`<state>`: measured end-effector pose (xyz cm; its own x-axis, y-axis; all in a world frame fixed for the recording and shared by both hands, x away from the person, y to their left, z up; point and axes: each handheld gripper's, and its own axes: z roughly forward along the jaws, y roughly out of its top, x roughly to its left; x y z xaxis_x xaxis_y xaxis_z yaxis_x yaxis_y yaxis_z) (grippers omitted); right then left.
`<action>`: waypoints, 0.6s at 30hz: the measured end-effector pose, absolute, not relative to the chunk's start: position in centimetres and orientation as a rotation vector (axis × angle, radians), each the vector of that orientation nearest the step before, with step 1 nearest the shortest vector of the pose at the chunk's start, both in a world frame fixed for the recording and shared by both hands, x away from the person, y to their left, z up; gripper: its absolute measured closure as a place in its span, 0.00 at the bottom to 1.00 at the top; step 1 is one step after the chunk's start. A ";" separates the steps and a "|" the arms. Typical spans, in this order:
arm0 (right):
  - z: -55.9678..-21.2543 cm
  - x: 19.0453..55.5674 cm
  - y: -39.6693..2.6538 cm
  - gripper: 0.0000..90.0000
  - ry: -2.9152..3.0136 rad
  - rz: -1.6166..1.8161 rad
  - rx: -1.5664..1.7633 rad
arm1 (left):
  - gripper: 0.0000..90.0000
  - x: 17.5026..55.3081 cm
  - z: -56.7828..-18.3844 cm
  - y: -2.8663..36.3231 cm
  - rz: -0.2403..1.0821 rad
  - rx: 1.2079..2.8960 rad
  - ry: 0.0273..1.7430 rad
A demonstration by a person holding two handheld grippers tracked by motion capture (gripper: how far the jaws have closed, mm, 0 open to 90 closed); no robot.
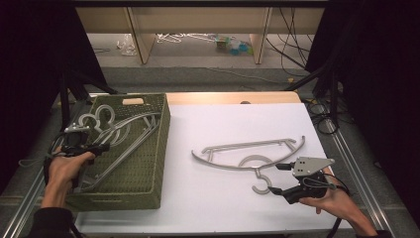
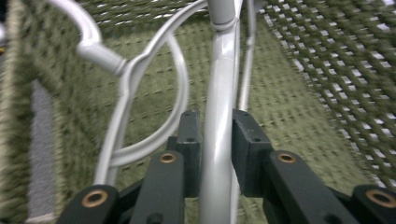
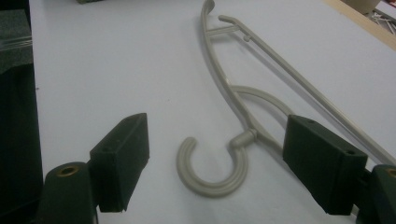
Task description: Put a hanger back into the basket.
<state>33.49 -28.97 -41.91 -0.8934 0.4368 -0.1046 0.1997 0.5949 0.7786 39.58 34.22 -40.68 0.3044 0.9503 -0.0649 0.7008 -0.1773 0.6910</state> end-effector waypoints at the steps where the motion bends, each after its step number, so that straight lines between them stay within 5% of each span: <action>1: -41.9 33.5 -29.0 0.26 2.541 1.190 0.522 | 0.81 39.6 -40.7 34.3 0.520 1.957 1.463; 11: -42.0 33.5 -29.0 0.26 2.553 1.176 0.523 | 0.61 38.8 -41.0 35.2 0.646 1.883 1.600; 18: -42.2 33.6 -29.0 0.26 2.552 1.180 0.529 | 0.44 36.7 -38.8 34.0 0.731 1.743 1.514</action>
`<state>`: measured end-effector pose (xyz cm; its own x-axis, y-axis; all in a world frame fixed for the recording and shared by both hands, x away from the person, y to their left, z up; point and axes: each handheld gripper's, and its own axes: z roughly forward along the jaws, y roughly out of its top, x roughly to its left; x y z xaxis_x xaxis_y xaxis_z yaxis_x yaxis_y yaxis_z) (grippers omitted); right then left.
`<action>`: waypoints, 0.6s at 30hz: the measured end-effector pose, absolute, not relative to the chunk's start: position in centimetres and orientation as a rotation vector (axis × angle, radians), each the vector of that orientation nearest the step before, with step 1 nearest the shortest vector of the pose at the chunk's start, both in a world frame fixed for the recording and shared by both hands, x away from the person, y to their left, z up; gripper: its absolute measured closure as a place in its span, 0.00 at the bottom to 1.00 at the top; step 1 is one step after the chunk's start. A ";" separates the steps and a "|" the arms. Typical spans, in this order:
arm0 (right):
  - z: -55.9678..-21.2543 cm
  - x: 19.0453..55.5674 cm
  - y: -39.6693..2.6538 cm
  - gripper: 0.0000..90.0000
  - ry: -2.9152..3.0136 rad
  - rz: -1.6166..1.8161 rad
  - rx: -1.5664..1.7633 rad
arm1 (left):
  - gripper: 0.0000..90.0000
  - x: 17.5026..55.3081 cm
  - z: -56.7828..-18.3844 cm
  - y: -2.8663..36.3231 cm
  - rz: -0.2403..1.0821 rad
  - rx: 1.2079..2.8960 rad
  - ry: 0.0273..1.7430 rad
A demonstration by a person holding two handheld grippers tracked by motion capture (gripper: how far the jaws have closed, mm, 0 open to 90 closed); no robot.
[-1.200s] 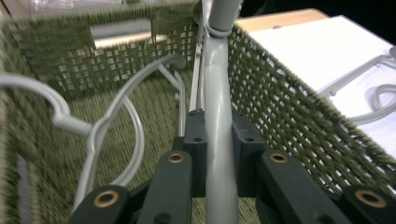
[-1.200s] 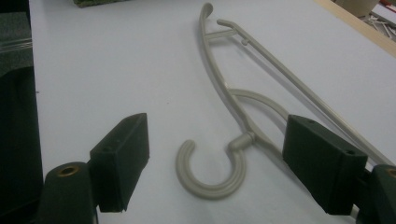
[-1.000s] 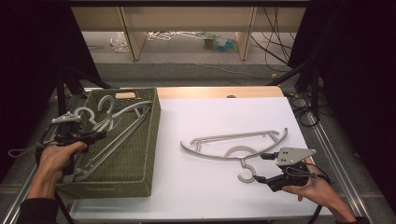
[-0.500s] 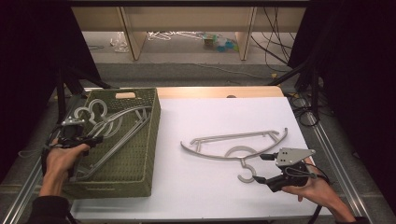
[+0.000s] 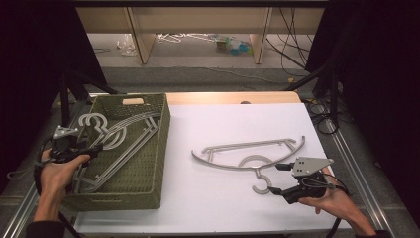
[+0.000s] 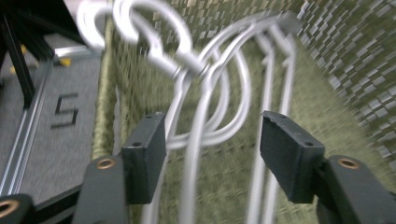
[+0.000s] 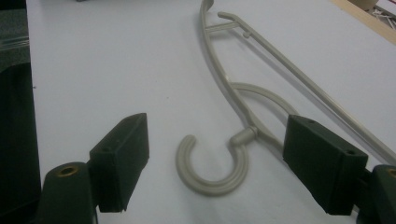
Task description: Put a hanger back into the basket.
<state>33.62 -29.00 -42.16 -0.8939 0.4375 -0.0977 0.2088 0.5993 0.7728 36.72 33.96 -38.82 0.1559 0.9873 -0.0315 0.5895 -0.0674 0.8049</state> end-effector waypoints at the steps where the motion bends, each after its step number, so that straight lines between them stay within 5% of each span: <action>1: -42.2 33.6 -29.0 0.26 2.549 1.183 0.528 | 0.42 36.3 -38.4 33.6 0.729 1.720 1.494; 9: -42.3 33.8 -29.1 0.25 2.531 1.190 0.530 | 0.31 31.9 -35.3 28.8 0.742 1.708 1.272; 18: -42.7 33.9 -29.2 0.24 2.512 1.214 0.545 | 0.25 27.8 -35.4 20.8 0.593 1.722 1.055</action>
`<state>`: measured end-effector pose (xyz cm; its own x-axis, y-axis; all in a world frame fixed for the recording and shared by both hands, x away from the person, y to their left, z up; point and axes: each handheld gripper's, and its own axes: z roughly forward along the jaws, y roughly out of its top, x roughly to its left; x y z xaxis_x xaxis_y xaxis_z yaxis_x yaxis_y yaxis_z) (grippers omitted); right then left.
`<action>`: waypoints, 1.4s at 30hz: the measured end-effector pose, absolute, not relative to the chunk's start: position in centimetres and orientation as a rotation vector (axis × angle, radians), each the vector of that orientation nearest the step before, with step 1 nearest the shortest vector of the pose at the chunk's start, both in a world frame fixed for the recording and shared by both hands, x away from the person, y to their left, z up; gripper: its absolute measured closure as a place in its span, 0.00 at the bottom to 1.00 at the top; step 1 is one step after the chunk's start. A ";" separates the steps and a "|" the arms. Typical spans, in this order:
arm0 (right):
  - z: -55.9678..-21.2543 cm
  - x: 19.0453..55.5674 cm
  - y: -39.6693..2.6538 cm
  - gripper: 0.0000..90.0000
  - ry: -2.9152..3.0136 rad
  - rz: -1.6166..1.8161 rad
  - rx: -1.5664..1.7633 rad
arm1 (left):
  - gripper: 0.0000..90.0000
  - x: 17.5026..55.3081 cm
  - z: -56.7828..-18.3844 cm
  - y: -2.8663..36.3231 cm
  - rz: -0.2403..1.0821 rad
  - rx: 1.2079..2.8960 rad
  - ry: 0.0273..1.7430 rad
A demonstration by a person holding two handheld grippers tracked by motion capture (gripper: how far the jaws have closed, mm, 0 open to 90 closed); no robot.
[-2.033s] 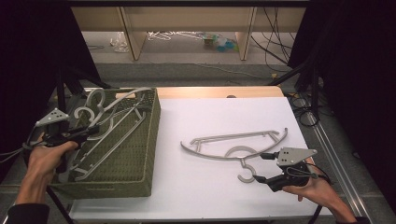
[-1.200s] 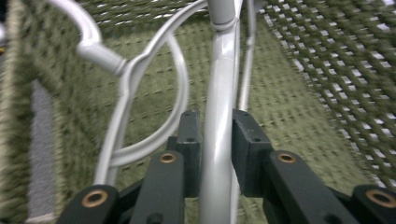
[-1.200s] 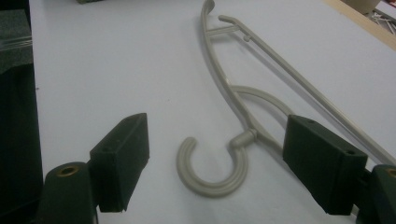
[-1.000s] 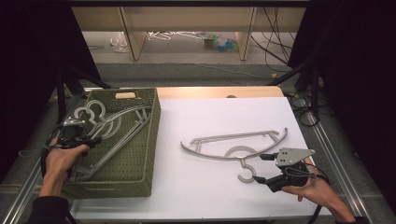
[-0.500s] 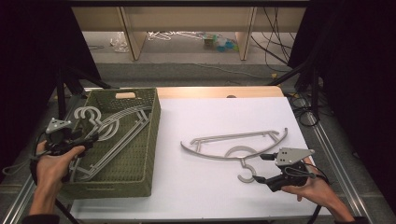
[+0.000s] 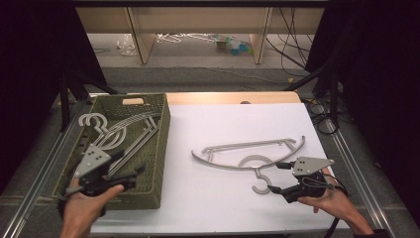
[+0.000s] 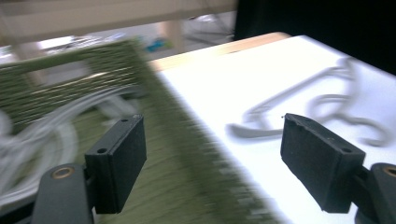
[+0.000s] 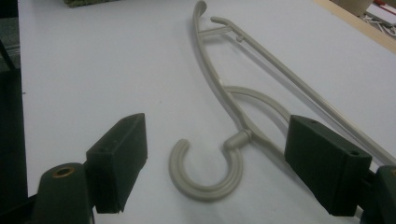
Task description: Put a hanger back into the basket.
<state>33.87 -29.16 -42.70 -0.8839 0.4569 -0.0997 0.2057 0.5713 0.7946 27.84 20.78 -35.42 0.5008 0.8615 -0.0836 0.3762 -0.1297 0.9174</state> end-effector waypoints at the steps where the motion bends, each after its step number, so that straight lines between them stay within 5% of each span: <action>1: -42.7 33.9 -29.2 0.24 2.514 1.212 0.547 | 0.24 27.7 -35.6 19.9 0.579 1.716 1.042; 19: -42.8 33.7 -29.5 0.24 2.485 1.256 0.560 | 0.19 26.4 -41.2 10.4 0.450 1.752 0.799; 42: -44.4 37.7 -30.9 0.19 2.489 1.133 0.627 | 0.18 25.6 -44.6 9.8 0.451 1.815 0.724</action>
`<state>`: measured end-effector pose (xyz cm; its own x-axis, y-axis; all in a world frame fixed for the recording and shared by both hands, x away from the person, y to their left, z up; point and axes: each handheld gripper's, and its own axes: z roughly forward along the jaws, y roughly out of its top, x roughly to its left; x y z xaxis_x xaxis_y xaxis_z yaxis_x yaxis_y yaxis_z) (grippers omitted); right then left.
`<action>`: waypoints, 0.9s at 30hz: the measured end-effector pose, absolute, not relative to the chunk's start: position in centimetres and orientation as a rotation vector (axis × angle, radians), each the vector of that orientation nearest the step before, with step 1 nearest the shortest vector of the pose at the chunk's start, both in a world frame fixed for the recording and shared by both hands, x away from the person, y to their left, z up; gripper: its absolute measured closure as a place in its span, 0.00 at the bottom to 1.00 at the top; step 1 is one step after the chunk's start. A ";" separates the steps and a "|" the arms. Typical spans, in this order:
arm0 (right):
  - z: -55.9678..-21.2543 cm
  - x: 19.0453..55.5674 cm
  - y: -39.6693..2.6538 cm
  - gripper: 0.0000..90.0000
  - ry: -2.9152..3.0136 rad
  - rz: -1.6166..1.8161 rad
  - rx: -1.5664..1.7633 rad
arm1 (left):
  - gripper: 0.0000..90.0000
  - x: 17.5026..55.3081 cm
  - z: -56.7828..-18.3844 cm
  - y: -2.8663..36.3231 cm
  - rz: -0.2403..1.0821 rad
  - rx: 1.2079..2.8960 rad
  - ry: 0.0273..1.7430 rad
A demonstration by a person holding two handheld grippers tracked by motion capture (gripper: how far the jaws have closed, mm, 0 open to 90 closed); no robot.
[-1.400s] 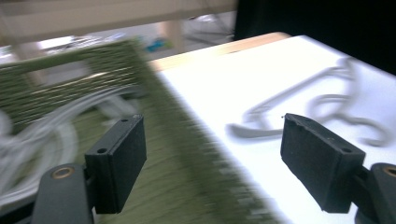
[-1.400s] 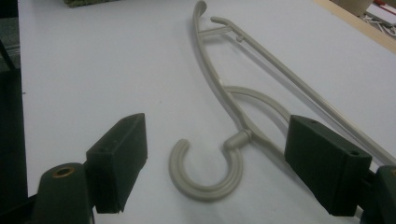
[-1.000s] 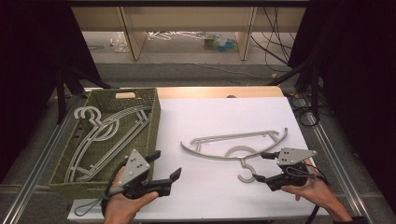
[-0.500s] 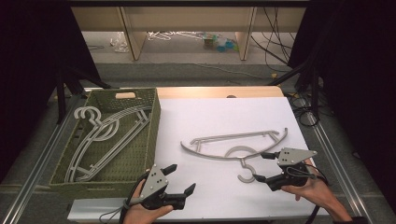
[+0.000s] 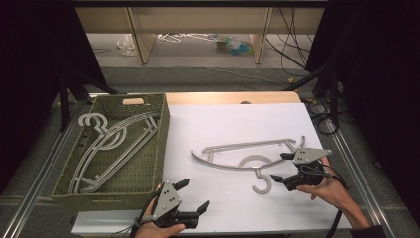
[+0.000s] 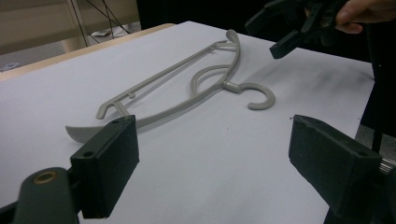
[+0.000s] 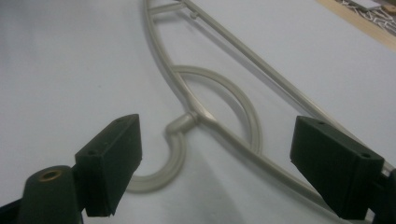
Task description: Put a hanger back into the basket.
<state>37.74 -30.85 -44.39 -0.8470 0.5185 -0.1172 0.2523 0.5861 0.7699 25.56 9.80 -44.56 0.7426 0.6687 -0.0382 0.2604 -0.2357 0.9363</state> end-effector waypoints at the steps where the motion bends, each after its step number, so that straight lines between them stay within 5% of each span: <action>1: -44.5 38.2 -30.9 0.19 2.502 1.121 0.630 | 0.18 25.6 -44.8 9.7 0.446 1.812 0.716; 16: -47.6 43.9 -30.3 0.27 2.660 0.890 0.627 | 0.18 25.7 -45.5 9.5 0.404 1.847 0.722; 27: -47.1 42.4 -29.9 0.71 2.827 0.842 0.513 | 0.18 25.8 -45.5 10.0 0.412 1.848 0.726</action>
<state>42.37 -29.86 -47.08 -0.9308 0.3630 -0.0428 0.2804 0.7843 0.5534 25.79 10.00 -45.52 0.7560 0.6523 -0.0546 0.2877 -0.2562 0.9228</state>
